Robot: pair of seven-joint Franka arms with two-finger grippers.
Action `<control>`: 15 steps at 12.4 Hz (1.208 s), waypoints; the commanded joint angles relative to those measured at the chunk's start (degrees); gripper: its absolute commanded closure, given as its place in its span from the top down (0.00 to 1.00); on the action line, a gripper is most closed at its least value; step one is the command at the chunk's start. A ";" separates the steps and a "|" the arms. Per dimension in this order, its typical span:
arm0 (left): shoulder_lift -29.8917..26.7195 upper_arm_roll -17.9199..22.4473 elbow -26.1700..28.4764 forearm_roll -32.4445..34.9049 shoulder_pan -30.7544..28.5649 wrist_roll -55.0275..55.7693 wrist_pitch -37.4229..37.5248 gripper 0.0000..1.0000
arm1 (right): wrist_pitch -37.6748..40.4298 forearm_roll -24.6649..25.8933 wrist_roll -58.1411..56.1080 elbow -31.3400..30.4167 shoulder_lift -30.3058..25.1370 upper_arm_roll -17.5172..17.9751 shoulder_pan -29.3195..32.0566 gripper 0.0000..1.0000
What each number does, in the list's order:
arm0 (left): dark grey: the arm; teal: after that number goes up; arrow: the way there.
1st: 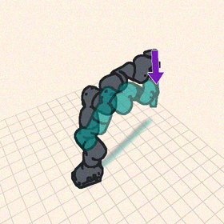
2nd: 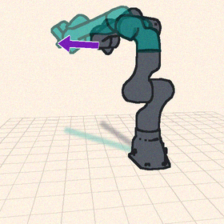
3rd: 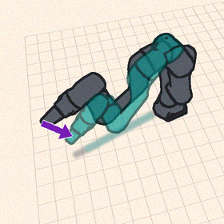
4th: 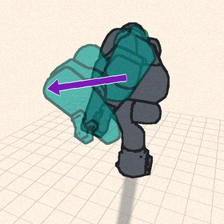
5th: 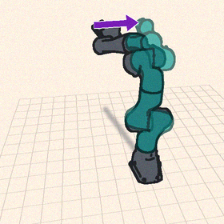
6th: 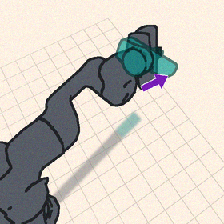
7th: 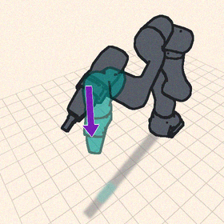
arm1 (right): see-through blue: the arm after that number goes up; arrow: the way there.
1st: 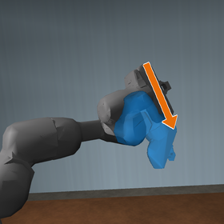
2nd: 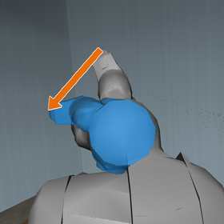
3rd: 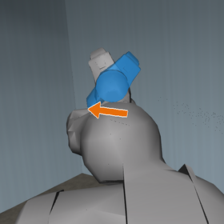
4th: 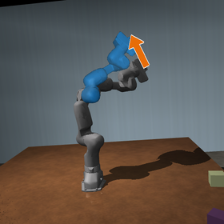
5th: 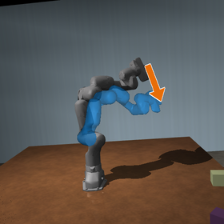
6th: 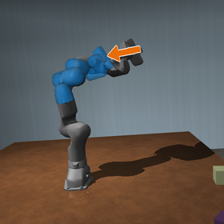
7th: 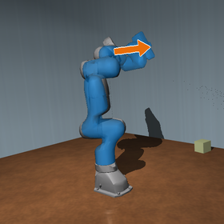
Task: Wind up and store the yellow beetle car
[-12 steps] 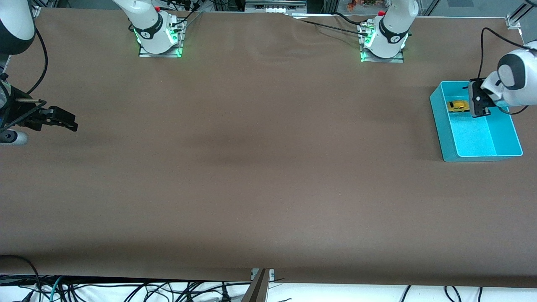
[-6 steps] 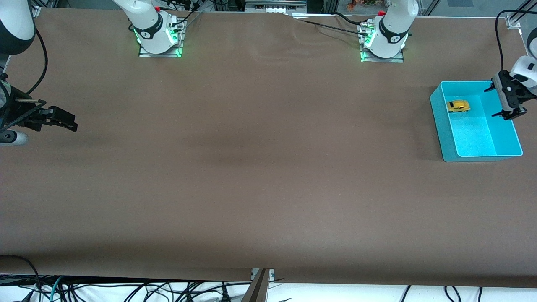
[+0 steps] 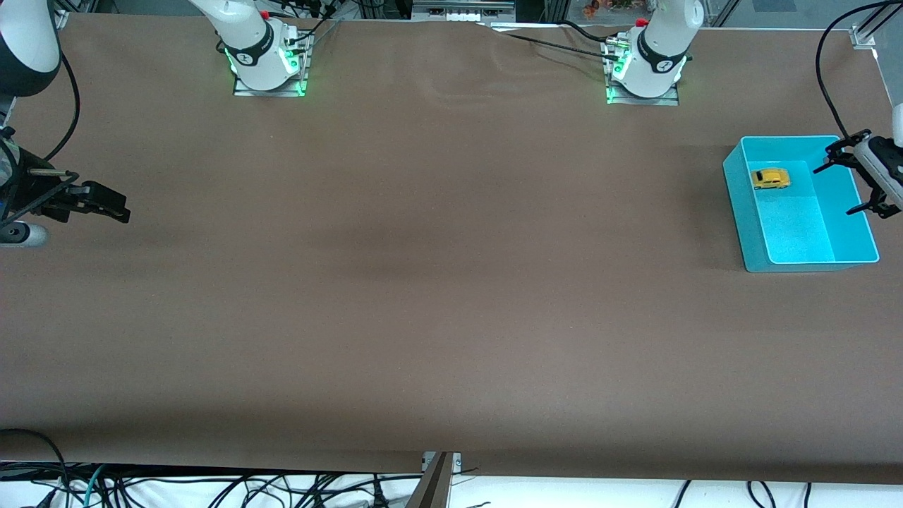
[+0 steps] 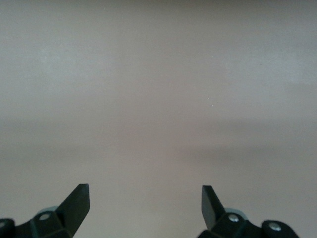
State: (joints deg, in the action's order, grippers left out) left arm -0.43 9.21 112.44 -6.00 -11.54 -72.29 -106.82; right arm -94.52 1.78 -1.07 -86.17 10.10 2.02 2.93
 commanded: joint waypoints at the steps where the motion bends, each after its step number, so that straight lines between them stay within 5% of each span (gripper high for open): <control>1: 0.44 -5.49 -3.90 -0.69 0.12 18.60 3.28 1.00 | 0.13 0.59 0.37 1.18 0.62 0.09 0.15 1.00; 8: 0.34 -14.04 -11.80 8.11 9.33 69.93 13.20 1.00 | -0.31 0.50 0.46 1.18 1.15 0.18 -0.03 1.00; 15: 0.87 -13.87 -14.97 4.70 9.00 72.20 15.15 1.00 | -0.31 0.33 0.46 1.27 1.15 0.18 0.06 1.00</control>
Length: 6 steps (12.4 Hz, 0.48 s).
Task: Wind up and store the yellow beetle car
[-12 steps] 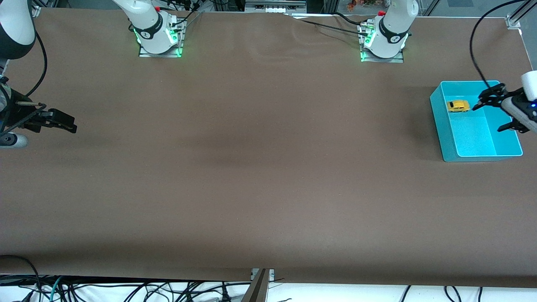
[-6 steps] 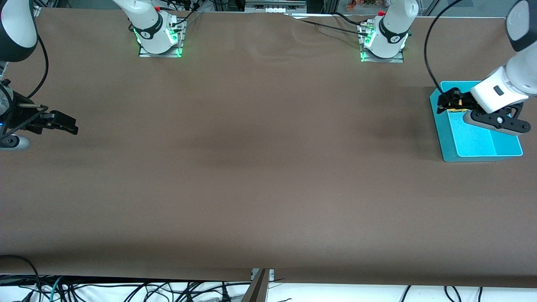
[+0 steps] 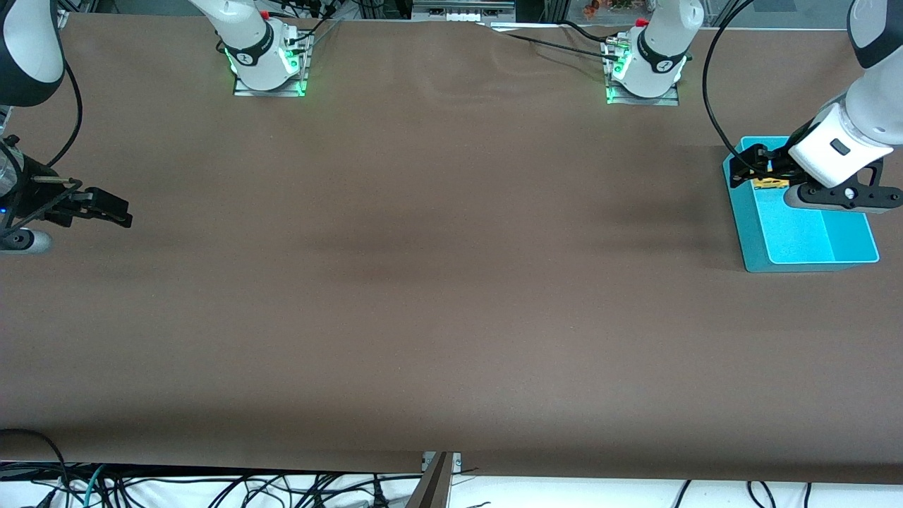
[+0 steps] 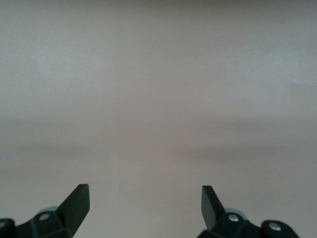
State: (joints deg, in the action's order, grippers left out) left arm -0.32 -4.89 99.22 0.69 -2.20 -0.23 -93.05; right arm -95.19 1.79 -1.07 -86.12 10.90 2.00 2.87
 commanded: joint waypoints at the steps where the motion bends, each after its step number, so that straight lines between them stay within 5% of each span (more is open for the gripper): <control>1: 0.76 0.58 -1.75 -3.75 -0.70 -0.20 1.29 1.00 | 0.36 0.32 0.46 1.14 0.35 0.20 0.12 1.00; 6: 0.50 0.94 -1.65 -4.21 -2.02 -1.09 1.20 1.00 | 0.27 0.24 0.46 1.22 0.35 0.20 0.12 1.00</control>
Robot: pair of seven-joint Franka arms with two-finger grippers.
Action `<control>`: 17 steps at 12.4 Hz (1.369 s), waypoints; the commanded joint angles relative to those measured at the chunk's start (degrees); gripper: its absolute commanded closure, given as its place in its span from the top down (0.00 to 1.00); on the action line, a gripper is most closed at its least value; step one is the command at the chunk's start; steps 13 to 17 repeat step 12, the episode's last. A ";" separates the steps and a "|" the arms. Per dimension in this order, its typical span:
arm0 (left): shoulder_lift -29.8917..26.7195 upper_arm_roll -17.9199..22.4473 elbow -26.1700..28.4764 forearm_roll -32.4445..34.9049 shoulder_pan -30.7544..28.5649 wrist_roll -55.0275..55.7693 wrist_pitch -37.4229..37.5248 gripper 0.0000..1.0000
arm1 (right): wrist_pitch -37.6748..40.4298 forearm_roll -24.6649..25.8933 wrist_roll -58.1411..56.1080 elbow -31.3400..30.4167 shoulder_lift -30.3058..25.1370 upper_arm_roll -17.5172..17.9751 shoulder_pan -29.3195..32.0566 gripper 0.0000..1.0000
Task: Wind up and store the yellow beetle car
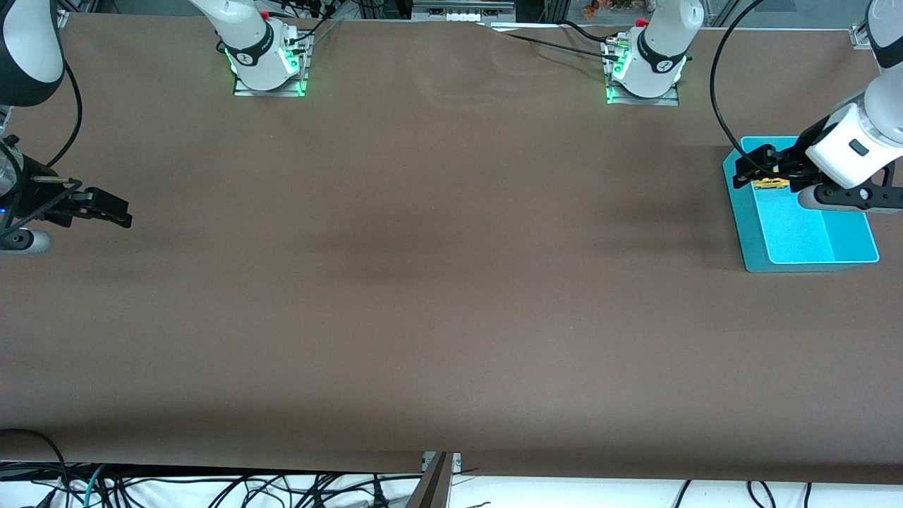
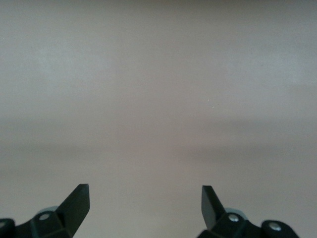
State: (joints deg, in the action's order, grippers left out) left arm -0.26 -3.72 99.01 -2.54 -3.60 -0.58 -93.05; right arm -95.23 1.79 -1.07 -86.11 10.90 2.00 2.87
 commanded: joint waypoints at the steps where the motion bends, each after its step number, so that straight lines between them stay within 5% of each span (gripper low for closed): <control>1: 0.17 -0.41 -1.54 -0.54 -0.53 -0.74 1.20 1.00 | 0.31 0.24 0.46 1.20 0.35 0.20 0.12 1.00; 17: 0.52 -2.34 -2.50 1.22 -0.26 7.44 1.20 1.00 | 0.31 0.15 0.46 1.20 0.35 0.11 0.12 1.00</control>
